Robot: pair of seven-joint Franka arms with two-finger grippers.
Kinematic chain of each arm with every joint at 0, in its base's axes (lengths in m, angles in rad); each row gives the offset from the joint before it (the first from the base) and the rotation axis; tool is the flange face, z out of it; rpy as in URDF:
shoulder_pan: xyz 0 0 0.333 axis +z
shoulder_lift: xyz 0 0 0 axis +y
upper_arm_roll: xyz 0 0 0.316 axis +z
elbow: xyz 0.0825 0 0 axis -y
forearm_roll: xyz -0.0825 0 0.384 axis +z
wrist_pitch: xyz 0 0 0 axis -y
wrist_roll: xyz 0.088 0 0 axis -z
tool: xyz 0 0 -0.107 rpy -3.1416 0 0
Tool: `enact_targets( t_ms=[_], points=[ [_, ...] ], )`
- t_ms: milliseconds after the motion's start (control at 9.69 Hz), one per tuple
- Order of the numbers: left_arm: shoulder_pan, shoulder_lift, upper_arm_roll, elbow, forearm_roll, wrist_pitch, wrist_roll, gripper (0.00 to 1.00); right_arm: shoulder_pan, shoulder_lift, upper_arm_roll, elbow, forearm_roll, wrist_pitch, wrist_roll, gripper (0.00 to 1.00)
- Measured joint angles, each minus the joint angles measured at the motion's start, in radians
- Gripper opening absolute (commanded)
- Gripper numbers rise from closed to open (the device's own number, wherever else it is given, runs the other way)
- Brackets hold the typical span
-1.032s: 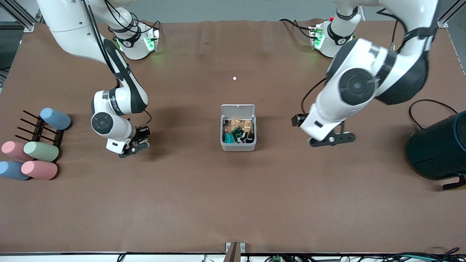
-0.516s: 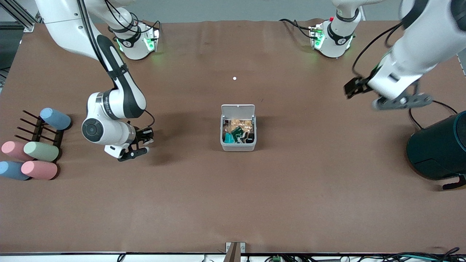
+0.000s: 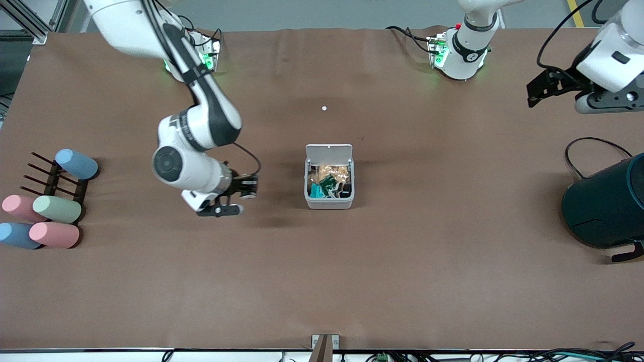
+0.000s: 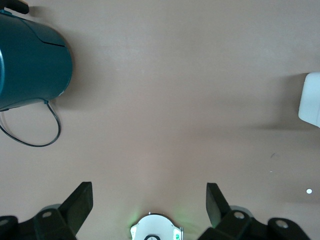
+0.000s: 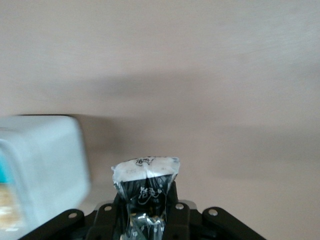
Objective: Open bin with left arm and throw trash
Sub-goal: 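Carry the black packet over the bin and release it with the right gripper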
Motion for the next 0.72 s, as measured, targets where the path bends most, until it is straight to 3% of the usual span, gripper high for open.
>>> enact_targets(
  t_ms=[103, 206, 310, 413, 516, 619, 722],
  points=[
    [-0.015, 0.0, 0.04, 0.01, -0.001, 0.0, 0.021, 1.0, 0.07, 0.003, 0.001, 0.041, 0.0, 0.001, 0.124, 0.22],
    [-0.094, 0.001, 0.135, 0.024, -0.001, 0.0, 0.03, 1.0, 0.123, 0.013, 0.001, 0.078, 0.0, 0.004, 0.223, 0.23],
    [-0.223, 0.001, 0.276, 0.033, -0.001, 0.0, 0.031, 1.0, 0.155, 0.031, 0.0, 0.115, 0.0, 0.006, 0.294, 0.23],
    [-0.295, 0.002, 0.369, 0.041, -0.001, 0.0, 0.041, 1.0, 0.172, 0.059, 0.0, 0.151, 0.0, 0.006, 0.34, 0.3],
    [-0.304, 0.004, 0.394, 0.049, -0.001, -0.002, 0.056, 1.0, 0.186, 0.094, 0.0, 0.181, 0.0, 0.009, 0.367, 0.56],
    [-0.304, 0.005, 0.397, 0.058, -0.001, -0.007, 0.06, 1.0, 0.195, 0.126, -0.001, 0.205, 0.0, 0.017, 0.382, 0.95],
    [-0.305, 0.01, 0.396, 0.07, 0.001, -0.013, 0.06, 1.0, 0.198, 0.146, -0.001, 0.22, 0.0, 0.02, 0.386, 1.0]
  ],
)
